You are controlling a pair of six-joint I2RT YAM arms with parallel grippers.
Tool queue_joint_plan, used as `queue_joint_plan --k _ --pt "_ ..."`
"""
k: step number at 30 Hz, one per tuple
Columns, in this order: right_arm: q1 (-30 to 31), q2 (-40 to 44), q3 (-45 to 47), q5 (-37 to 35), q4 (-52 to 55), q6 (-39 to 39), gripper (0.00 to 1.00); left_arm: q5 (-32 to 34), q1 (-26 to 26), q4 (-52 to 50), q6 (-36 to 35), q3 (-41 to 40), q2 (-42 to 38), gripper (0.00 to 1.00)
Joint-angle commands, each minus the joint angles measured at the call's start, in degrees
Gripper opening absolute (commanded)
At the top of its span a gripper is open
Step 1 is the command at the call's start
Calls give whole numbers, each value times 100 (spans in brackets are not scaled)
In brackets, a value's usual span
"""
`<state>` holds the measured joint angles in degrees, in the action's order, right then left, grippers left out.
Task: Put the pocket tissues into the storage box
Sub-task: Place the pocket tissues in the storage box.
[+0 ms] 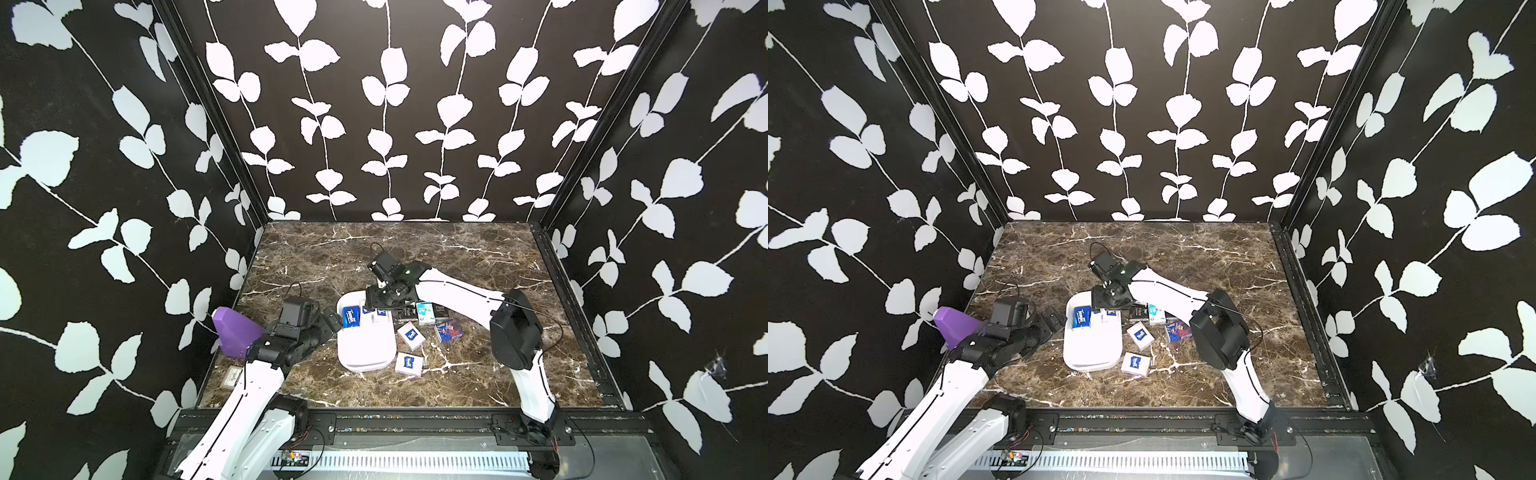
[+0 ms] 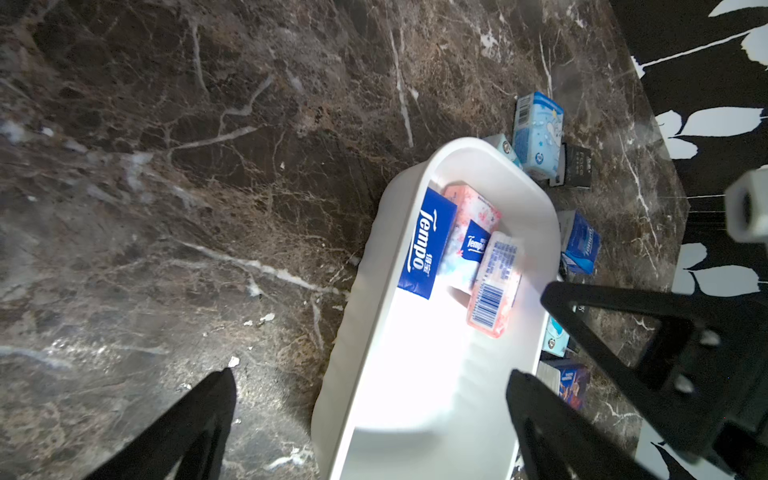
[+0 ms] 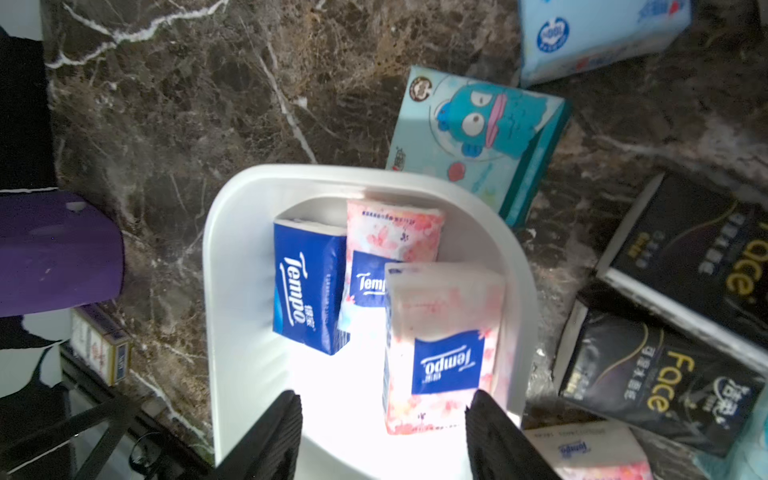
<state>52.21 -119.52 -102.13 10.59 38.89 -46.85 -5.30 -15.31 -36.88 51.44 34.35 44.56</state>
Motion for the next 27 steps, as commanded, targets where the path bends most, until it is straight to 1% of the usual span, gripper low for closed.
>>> queue_joint_plan --k 1,9,17,21,24,27 --pt "96 -7 67 97 -122 -177 64 31 17 -90 -29 29 7 99" --pt "97 -702 -705 -360 551 -178 63 53 19 -178 -64 76 -42 99" --pt "101 -1284 -1604 -618 834 -81 65 71 29 -215 -106 132 -42 99" --pt "99 -991 -1468 -894 613 29 66 92 28 -279 -125 148 -57 99" --pt "101 -585 -1126 -934 188 156 68 98 28 -252 -117 130 -61 99" --pt "97 -128 -816 -1015 28 347 70 52 28 -177 -117 126 4 99"
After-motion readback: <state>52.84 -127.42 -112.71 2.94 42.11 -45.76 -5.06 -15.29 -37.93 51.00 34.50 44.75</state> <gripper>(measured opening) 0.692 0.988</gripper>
